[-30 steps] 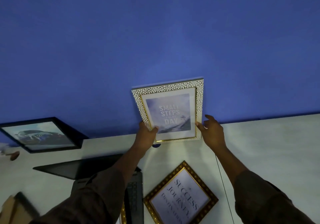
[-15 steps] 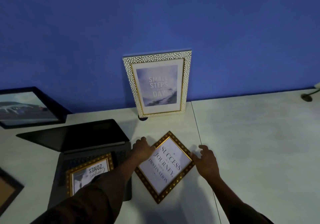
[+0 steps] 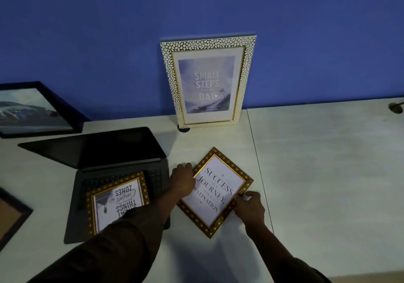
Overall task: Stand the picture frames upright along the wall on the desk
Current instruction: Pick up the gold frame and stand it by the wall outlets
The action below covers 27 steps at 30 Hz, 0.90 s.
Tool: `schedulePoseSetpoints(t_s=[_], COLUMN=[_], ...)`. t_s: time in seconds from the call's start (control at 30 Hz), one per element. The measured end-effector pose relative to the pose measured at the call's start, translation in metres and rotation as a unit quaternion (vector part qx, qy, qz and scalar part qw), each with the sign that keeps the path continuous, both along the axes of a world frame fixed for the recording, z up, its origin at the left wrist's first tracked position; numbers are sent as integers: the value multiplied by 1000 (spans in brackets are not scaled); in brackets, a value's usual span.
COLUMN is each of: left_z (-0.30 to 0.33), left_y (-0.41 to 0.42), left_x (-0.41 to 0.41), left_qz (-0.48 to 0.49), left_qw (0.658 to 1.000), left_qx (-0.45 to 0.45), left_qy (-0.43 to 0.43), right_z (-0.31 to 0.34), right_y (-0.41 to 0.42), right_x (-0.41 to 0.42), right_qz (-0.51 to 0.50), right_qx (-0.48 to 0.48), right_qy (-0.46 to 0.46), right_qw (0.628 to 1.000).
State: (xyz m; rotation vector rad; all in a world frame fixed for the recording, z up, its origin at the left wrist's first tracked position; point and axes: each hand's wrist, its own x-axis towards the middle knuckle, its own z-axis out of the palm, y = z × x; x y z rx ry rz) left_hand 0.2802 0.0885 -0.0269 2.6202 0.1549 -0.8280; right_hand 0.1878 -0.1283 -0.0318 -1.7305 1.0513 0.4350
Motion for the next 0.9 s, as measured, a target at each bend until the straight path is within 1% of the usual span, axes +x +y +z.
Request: schedulePoseSetpoints(t_s=[0.1,0.2,0.27,0.37,0.47,0.57,0.7,0.8,0.9], left_z=[0,4,11,26,47,62,74,85,100], left_y=[7,14,21,27,40,75,142,206,275], left_x=[-2,-8,-15,-29,-49,-79,-132,-180,-231], left_qz=[-10,0,20,25,26,20,39,77,135], left_qw=[999,994,988,980,971,971,971,970,958], left_qx=[-47,-105,-146,-196,-234,-233,-213,-195,-204], left_qy=[-2,26,35,13,-26,-59,-99,-124,-146], right_z=[-1,-7,-4,8,18,34,56,73,94], right_y=[-7,-11,-8,2,18,48,104,165,233], right_x=[4,5,3,-3,-19,-40,-71,-99,-120], right_qz=[-11,22,38,31,47,55,100,156,216], right_qx=[6,-9,1,20,1,-16,-57,-79,-83], right_qy=[-1,14,14,10,-21,-51,-91,-125,-166], right_qw=[1000,1000,999,999,999,997,989,977,958])
